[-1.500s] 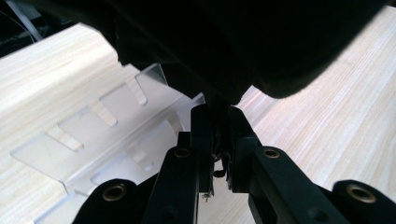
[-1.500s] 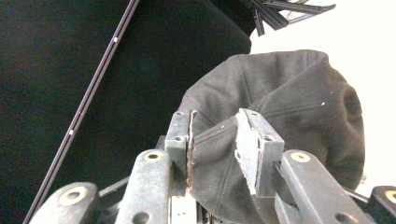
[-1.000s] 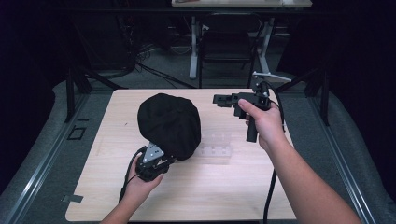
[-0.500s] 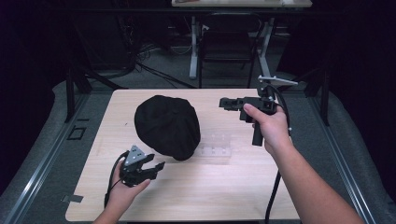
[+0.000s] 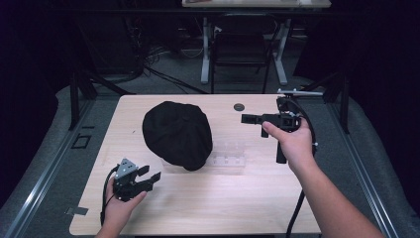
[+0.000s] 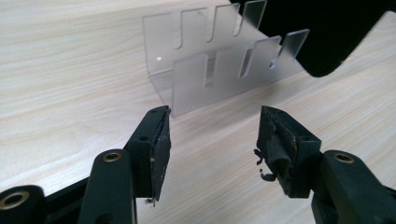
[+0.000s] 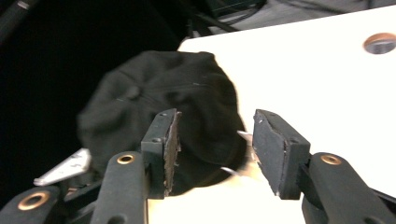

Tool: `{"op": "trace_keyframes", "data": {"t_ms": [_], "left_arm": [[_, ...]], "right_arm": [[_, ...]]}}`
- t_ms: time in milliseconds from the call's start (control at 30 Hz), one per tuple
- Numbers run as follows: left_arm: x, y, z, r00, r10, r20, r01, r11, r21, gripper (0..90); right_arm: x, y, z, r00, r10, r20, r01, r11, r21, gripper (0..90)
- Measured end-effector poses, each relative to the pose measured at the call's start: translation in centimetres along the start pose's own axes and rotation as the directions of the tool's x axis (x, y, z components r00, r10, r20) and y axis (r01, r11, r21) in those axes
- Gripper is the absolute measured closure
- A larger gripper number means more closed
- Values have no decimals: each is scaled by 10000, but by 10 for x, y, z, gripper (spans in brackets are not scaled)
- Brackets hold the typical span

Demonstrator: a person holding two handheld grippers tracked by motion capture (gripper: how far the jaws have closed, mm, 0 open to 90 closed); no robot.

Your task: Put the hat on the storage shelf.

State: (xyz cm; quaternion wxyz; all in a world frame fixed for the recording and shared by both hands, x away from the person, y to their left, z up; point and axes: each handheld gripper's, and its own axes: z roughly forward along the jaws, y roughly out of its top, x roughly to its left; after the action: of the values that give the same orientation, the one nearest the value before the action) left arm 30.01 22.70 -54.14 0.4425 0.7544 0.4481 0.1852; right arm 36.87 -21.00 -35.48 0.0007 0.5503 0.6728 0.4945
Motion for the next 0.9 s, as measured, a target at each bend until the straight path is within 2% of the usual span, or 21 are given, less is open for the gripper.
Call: {"op": "trace_keyframes", "data": {"t_ms": [67,100,200,267,300,433,467,533,567,633,700,800,900], "left_arm": [[2,-2,1,9999,-123,32,124,9999,-79,439],[3,-3,1,9999,-121,37,121,9999,52,435],[6,-6,2,9998,-200,4,200,9998,-22,427],[7,-6,1,9997,-241,5,241,9996,114,423],[9,-8,3,9996,-282,-64,283,9996,74,422],[11,-9,3,9997,-222,-105,225,9995,237,420],[11,-9,3,9997,-222,-105,225,9995,237,418],[11,-10,3,9996,-232,-133,235,9994,265,418],[11,-11,4,9996,-253,-152,256,9995,169,417],[10,-12,5,9996,-221,-177,225,9995,221,418],[10,-11,5,9996,-210,-171,215,9992,340,417],[9,-12,6,9997,-209,-127,213,9993,319,418],[9,-12,7,9998,-126,-164,132,9991,410,418]], "right_arm": [[-1,-2,-1,9998,-89,150,90,10000,-38,489],[-2,-3,-2,9994,-182,291,184,9998,-56,486],[-4,-9,-5,9935,-675,914,691,9975,-144,472],[-4,-11,-6,9923,-741,996,762,9969,-177,471],[-5,-16,-7,9875,-970,1243,1008,9946,-249,461],[-10,-25,-9,9817,-1200,1476,1244,9920,-206,461],[-11,-27,-9,9787,-1277,1607,1299,9915,-35,461],[-12,-32,-10,9637,-1740,2024,1759,9844,89,461],[-12,-35,-11,9627,-1833,1988,1876,9822,-26,456],[-15,-41,-11,9646,-1784,1941,1816,9834,14,456],[-18,-48,-11,9536,-2025,2229,2066,9784,49,453],[-22,-55,-12,9528,-2006,2281,2034,9790,114,453],[-30,-71,-10,9441,-2142,2507,2162,9761,200,451]]}}
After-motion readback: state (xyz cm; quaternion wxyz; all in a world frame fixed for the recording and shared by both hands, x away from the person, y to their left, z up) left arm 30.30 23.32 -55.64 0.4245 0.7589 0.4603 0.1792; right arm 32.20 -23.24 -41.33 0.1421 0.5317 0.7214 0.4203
